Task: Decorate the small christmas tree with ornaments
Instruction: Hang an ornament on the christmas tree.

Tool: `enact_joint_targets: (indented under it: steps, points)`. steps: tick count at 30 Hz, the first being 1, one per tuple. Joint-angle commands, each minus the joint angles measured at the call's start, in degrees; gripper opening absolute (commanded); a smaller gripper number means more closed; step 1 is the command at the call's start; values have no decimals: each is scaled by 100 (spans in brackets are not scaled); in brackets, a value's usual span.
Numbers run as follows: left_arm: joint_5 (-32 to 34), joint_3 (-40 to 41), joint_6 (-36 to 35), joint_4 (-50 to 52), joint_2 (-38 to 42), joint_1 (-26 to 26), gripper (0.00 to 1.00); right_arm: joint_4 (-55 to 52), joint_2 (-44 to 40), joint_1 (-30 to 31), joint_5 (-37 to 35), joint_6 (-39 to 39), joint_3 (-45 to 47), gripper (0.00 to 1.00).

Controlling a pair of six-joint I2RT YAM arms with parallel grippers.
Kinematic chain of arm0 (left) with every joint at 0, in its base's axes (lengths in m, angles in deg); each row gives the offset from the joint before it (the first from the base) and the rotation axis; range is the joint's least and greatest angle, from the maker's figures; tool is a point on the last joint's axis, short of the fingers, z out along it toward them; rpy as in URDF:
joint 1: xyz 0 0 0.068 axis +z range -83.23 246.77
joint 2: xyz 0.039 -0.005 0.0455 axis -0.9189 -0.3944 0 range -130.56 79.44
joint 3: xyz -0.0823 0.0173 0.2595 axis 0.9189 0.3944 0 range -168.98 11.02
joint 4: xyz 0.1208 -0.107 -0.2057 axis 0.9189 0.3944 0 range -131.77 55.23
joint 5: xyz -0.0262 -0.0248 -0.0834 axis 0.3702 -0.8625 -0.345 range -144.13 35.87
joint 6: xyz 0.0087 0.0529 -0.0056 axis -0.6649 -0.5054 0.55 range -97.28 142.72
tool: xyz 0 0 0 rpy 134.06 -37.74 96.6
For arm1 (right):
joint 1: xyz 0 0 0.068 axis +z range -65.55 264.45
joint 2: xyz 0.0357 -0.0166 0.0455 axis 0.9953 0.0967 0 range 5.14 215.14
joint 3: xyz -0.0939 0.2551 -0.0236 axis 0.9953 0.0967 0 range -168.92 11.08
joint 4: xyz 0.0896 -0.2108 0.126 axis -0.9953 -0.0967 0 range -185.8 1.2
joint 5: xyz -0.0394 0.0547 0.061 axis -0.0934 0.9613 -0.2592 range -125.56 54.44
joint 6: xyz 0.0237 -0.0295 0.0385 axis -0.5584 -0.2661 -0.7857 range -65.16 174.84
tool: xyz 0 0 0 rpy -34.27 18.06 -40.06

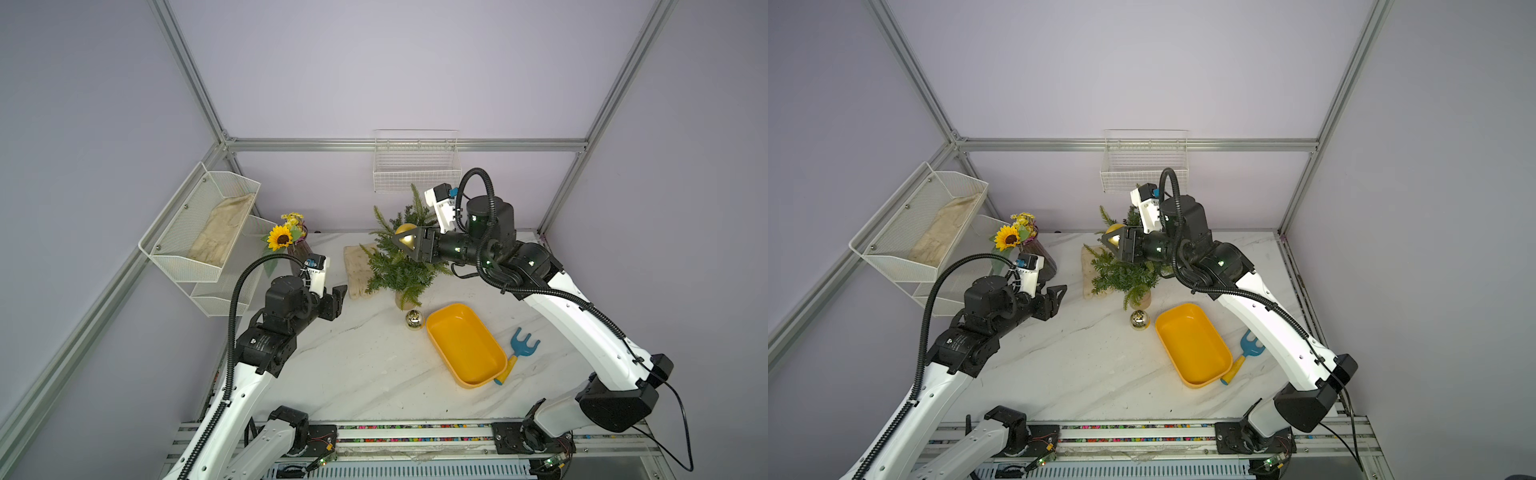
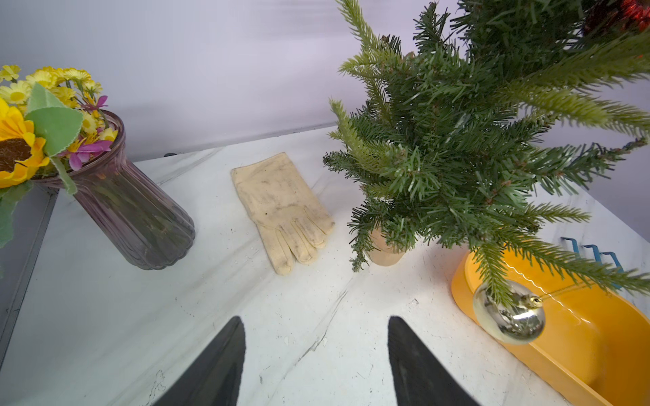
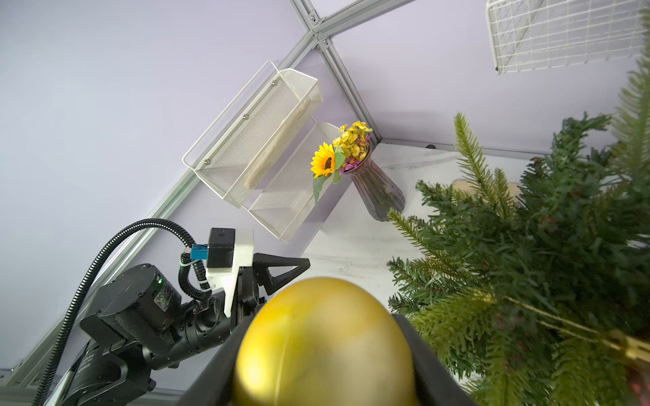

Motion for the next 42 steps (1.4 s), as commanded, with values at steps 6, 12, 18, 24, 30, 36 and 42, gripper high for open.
enact_joint_targets:
  steps: [6,12,18,24,30,36,42]
  points:
    - [-63,216,-92,-231,63,35,64,2,-206,36,-188,15,195,44]
    - [-63,216,-99,-237,52,35,64,3,-302,34,-260,8,332,44]
    - [-63,216,-93,-233,37,35,64,-58,-383,34,-360,17,372,43]
    - [-80,199,-93,-237,19,43,64,-103,-454,38,-439,26,481,43]
    - [-98,203,-95,-235,13,44,64,-84,-541,36,-513,17,639,43]
    - [-98,210,-95,-234,36,48,64,-77,-581,38,-623,25,749,42]
    - [-98,216,-87,-236,49,52,64,-9,-675,40,-762,17,804,41]
